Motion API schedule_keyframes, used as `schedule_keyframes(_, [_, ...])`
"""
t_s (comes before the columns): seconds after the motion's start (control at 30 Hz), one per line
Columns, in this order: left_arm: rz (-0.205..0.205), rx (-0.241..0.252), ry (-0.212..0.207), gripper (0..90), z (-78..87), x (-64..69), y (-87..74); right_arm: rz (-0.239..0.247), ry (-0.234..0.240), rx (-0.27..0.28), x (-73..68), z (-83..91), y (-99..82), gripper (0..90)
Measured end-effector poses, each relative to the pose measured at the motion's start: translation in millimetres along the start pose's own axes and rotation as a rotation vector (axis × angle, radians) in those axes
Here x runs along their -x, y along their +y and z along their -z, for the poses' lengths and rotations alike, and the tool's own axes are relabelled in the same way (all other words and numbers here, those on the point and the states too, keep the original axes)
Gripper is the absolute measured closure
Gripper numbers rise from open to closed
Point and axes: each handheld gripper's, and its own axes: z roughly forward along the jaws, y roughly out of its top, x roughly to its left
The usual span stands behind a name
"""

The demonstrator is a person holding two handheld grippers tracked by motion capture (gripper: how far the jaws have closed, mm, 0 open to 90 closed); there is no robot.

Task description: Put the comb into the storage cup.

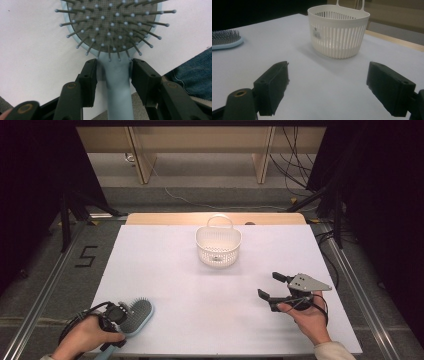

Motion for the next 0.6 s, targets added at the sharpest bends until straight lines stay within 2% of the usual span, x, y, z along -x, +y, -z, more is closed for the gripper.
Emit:
schedule_keyframes(0.33, [0.016,-0.004,0.000,66.9,0.4,-0.8,0.6,0.002,-0.002,-0.001,0.0,0.4,0.2,18.6])
schedule_keyframes(0.6, [0.051,0.009,-0.001,68.8,0.4,-0.8,-1.0,0.005,-0.001,-0.001,0.3,0.4,0.0,18.6])
